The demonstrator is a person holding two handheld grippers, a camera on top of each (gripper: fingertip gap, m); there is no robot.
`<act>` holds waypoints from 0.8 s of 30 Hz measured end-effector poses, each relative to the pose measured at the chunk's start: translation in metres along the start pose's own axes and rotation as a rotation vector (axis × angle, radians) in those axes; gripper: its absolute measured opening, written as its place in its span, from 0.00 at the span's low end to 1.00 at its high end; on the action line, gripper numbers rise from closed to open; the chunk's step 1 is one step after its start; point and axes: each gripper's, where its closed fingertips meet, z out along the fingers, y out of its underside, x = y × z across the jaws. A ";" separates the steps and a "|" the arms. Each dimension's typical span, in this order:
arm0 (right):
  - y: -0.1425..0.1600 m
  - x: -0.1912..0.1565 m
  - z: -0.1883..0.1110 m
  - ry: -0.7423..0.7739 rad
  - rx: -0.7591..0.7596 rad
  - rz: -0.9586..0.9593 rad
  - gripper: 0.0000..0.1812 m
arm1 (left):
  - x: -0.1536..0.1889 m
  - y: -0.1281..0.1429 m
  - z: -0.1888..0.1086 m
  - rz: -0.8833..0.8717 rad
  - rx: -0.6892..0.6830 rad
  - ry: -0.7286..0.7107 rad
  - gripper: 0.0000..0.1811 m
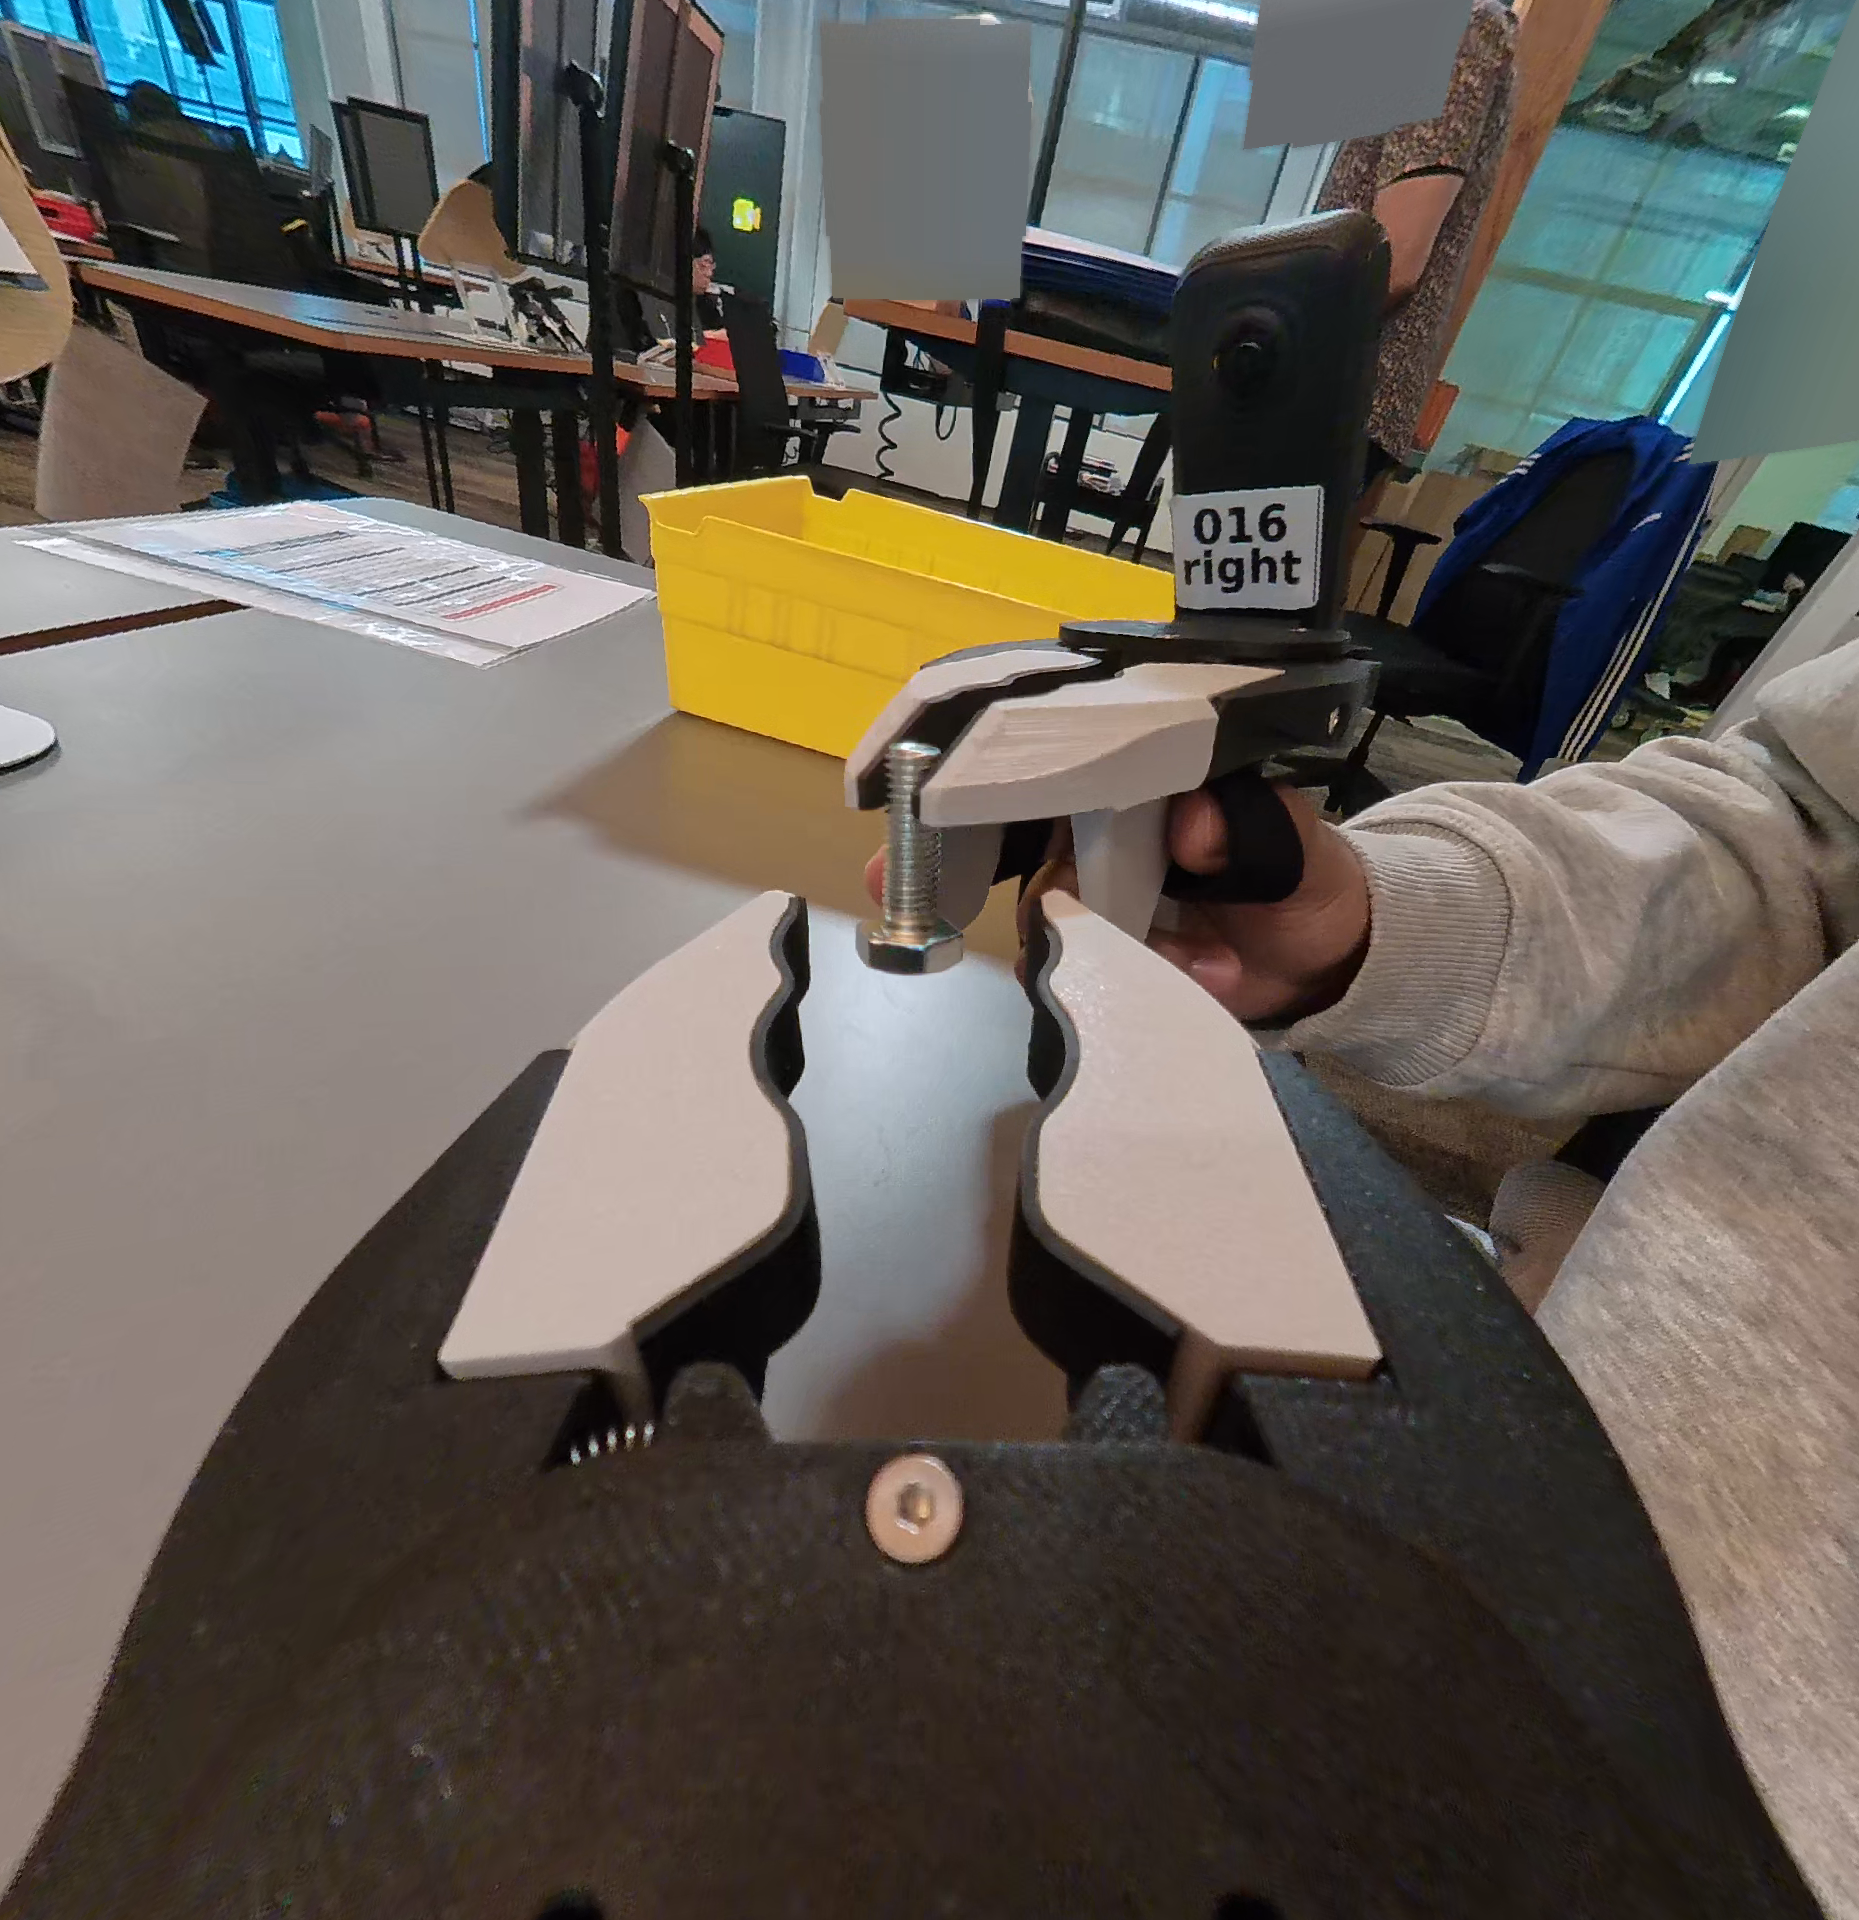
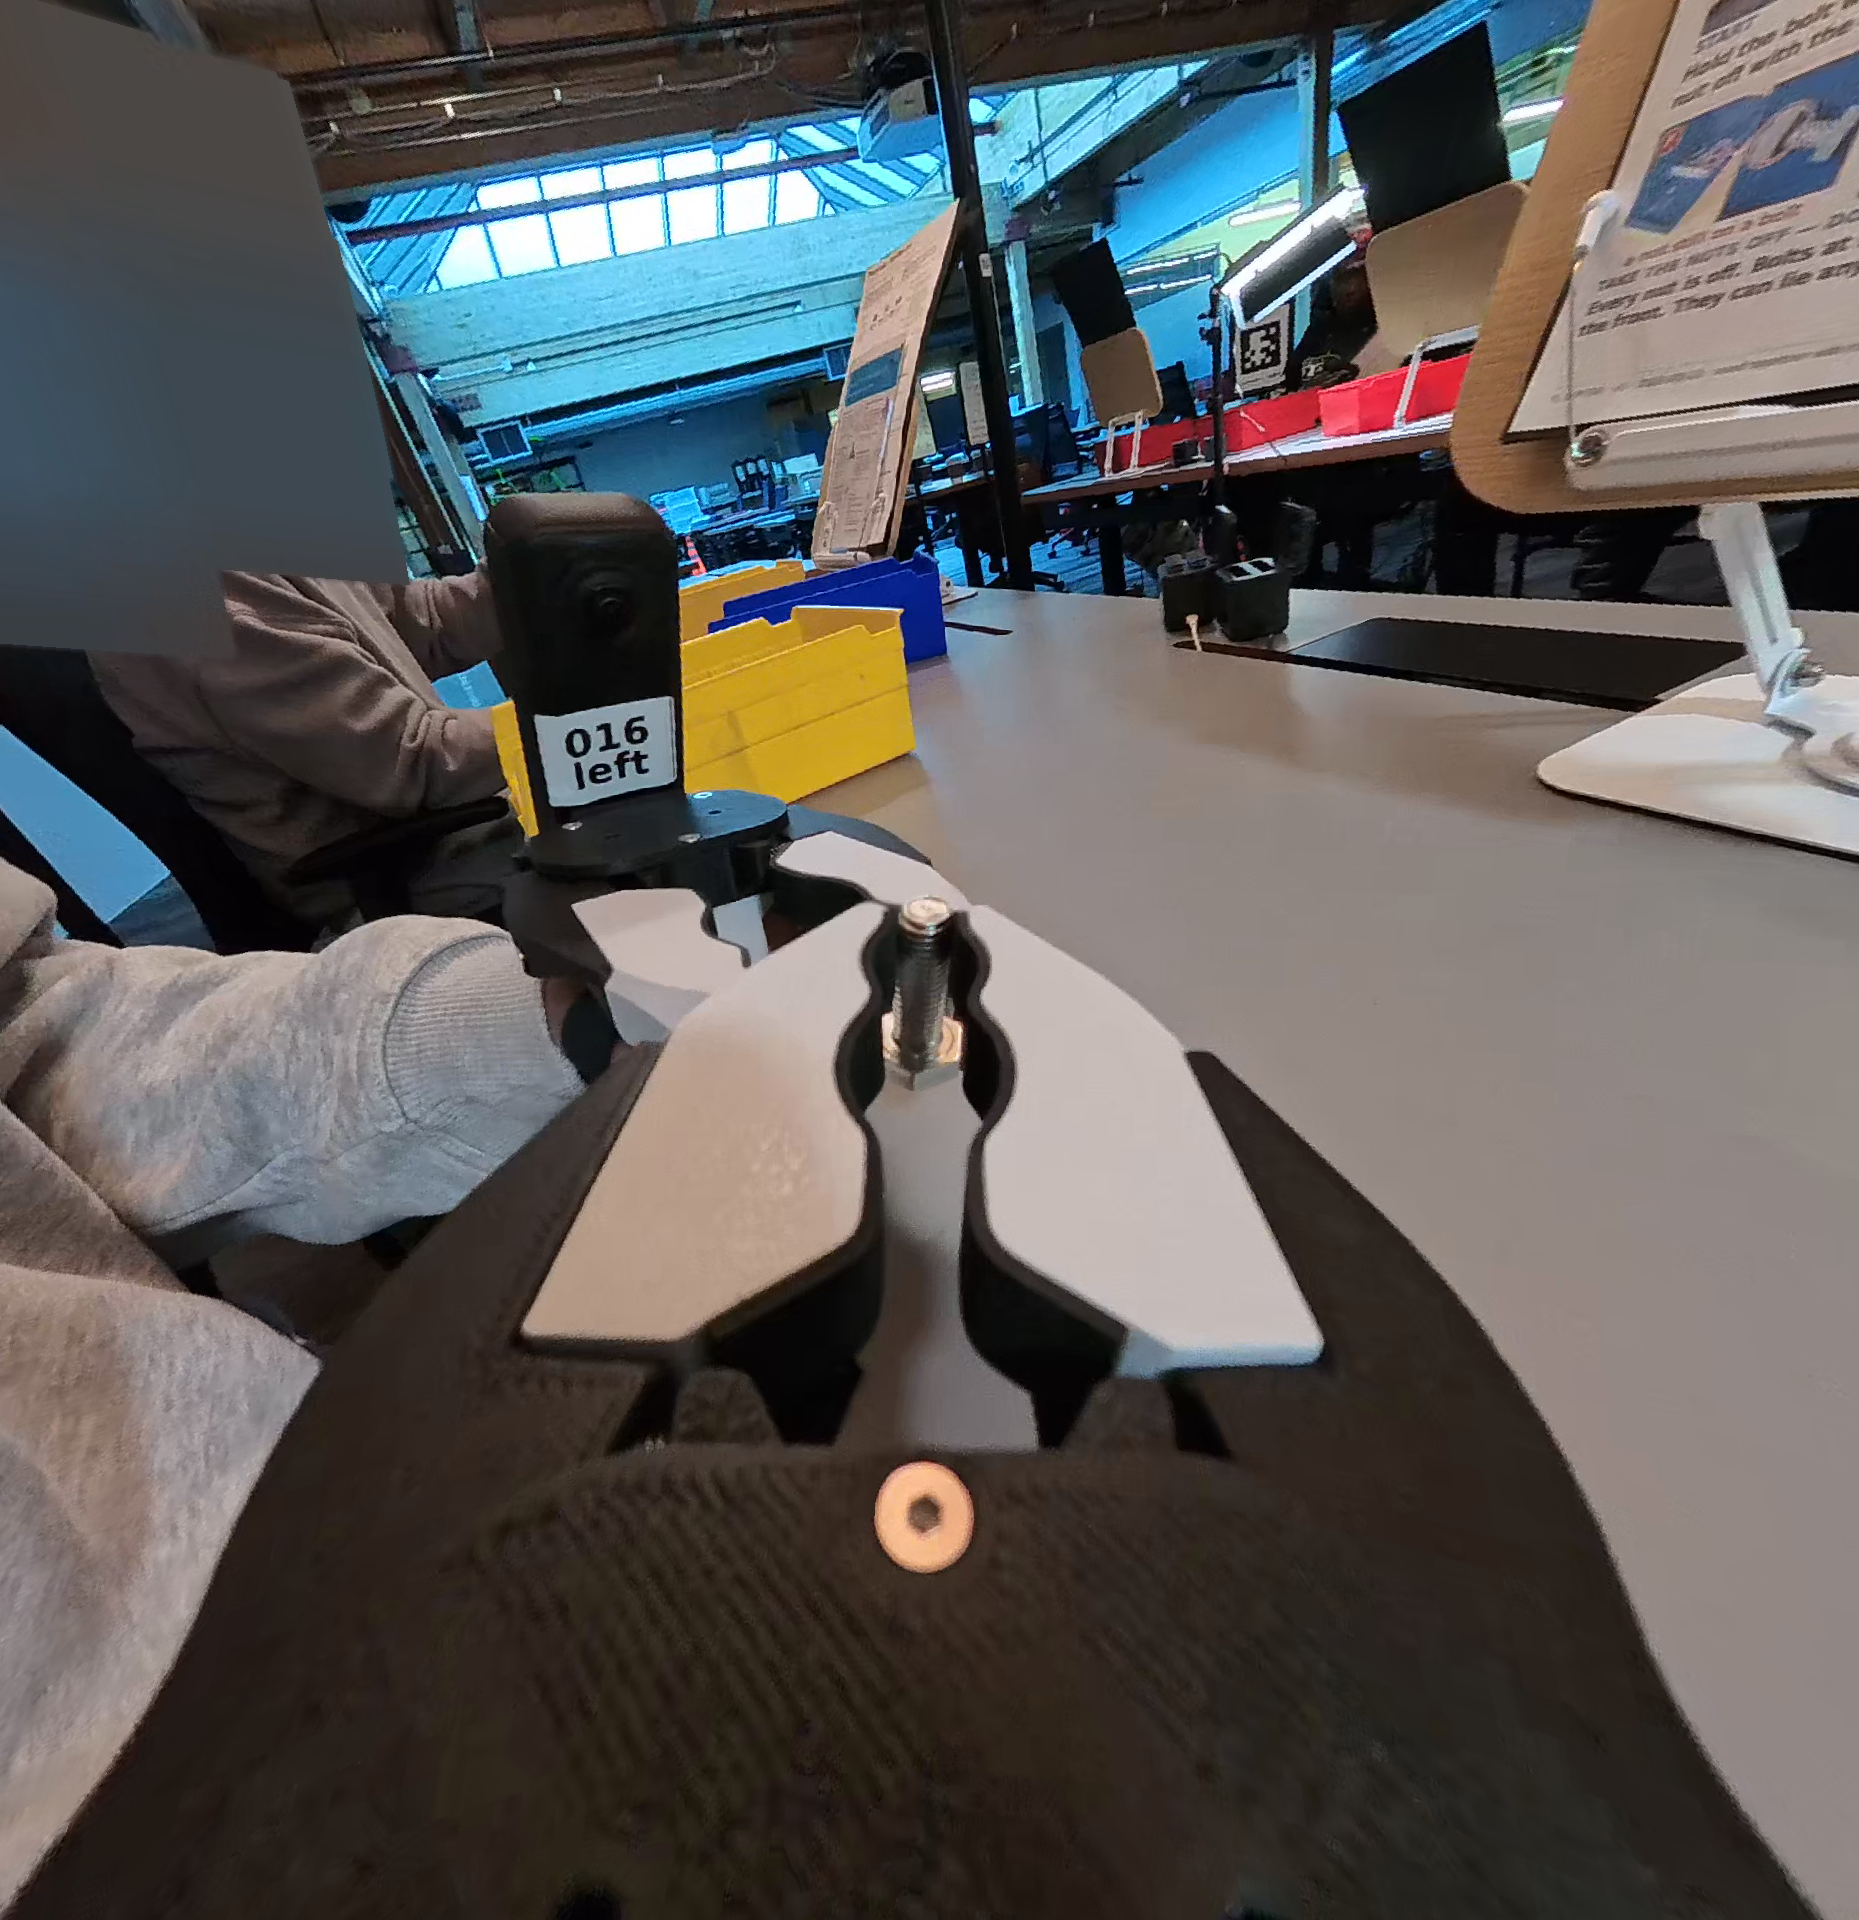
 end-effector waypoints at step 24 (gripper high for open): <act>-0.004 0.000 -0.001 0.031 0.026 0.009 0.05 | -0.005 0.001 0.000 -0.007 -0.006 -0.035 0.12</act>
